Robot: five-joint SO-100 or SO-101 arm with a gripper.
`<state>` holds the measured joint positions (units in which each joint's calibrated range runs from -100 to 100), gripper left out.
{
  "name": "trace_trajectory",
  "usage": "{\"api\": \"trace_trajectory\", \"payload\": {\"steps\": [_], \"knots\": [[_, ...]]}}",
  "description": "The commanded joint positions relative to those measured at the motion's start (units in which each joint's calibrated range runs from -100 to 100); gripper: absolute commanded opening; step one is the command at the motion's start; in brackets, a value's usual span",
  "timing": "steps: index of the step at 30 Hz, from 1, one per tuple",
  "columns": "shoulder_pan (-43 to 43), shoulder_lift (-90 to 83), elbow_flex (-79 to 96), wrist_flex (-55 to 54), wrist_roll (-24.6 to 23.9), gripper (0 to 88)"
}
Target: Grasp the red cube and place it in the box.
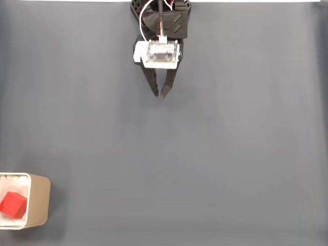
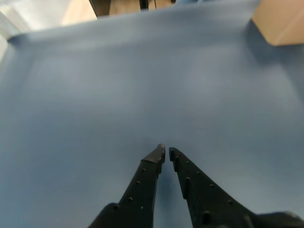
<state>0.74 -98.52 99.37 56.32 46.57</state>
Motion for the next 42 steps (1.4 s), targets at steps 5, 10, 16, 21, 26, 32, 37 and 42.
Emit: {"api": "trace_trajectory", "payload": {"steps": [5, 10, 16, 21, 26, 32, 37, 42], "knots": [[0.4, -1.3, 0.5, 13.7, 1.8, 0.0], [-0.3, -1.3, 0.5, 16.8, 1.8, 0.0], [-1.6, -1.4, 0.5, 18.4, 0.0, 0.0], [-1.4, -1.4, 0.5, 19.0, 0.2, 0.0], [-1.2, -1.4, 0.5, 19.2, 1.1, 0.0], [-1.2, -1.4, 0.5, 19.2, 1.4, 0.2], [-1.2, -1.4, 0.5, 19.2, 1.4, 0.2], [-1.2, -1.4, 0.5, 19.2, 1.4, 0.2]]}}
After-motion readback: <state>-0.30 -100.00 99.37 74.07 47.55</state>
